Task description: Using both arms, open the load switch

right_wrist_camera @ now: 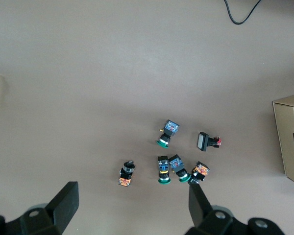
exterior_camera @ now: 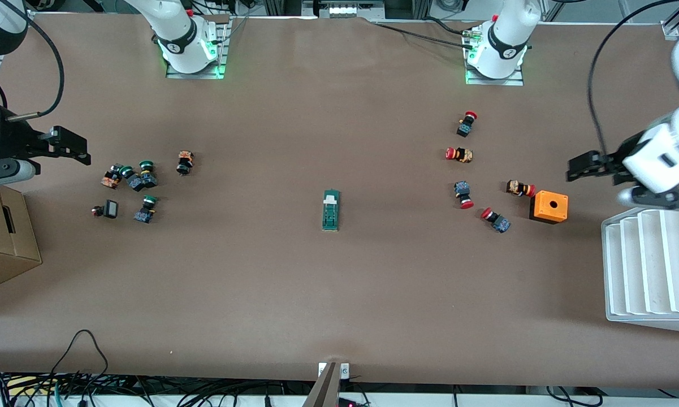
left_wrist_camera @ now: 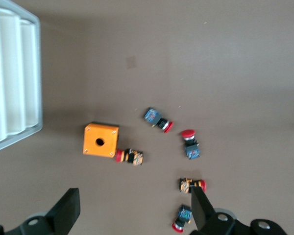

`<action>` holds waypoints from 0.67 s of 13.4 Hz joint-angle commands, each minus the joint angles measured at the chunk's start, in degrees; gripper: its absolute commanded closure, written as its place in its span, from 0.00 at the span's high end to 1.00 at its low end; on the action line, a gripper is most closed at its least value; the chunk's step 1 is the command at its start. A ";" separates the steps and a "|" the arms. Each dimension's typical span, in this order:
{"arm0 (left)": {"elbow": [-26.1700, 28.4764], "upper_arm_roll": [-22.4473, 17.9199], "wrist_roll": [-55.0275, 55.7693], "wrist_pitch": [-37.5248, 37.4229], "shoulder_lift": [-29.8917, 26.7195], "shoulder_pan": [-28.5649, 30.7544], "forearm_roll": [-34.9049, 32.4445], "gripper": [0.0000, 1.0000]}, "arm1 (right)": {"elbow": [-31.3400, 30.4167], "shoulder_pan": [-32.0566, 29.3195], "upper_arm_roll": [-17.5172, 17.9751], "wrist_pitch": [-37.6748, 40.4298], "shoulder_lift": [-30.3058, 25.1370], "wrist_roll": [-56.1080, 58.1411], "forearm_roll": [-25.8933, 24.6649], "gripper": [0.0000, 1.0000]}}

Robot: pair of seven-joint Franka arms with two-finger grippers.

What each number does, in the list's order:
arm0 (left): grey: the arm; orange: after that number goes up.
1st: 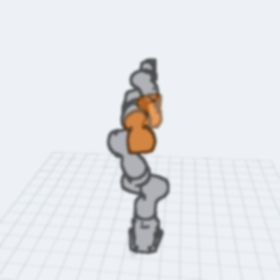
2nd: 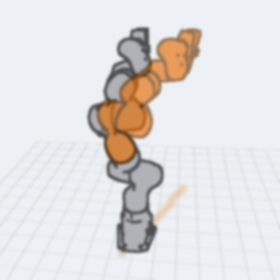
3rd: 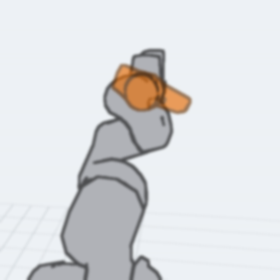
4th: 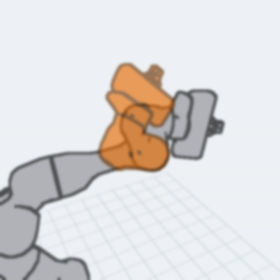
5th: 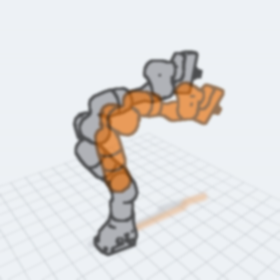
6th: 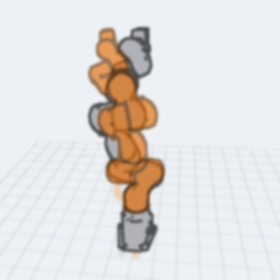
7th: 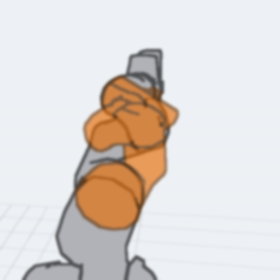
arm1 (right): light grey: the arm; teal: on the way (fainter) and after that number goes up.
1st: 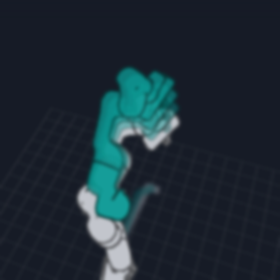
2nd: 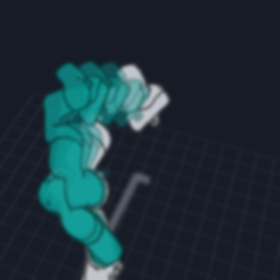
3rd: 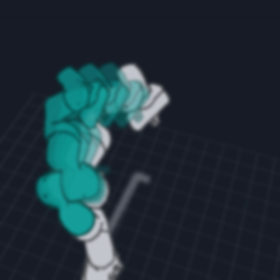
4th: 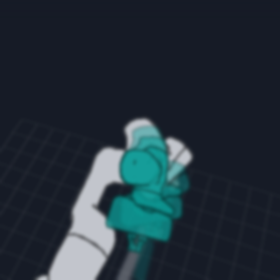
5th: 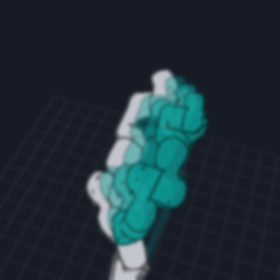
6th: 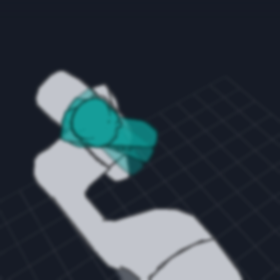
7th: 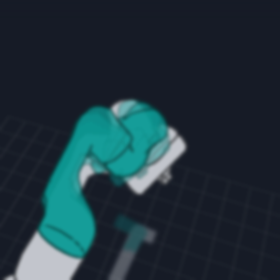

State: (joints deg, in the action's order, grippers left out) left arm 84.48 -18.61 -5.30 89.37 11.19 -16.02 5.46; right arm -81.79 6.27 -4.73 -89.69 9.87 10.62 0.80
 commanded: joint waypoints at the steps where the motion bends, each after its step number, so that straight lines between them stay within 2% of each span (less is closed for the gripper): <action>1: -3.70 -1.16 -1.55 -4.98 -0.03 0.72 1.05 1.00 | 0.67 -0.03 0.07 1.01 -0.21 0.72 0.43 0.99; 6: -4.67 -1.07 -7.52 -5.35 0.32 6.16 1.22 1.00 | 0.67 -0.03 0.07 1.10 -0.21 0.72 0.43 0.99; 9: -4.76 -0.99 -7.10 -5.26 0.49 6.35 1.13 1.00 | 0.67 -0.03 0.07 1.10 -0.21 0.72 0.35 0.99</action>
State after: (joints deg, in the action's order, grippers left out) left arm 81.27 -19.60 -11.50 85.24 10.98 -9.70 5.46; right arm -81.78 6.27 -4.72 -89.61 9.87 10.62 0.80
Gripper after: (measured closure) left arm 0.000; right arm 0.004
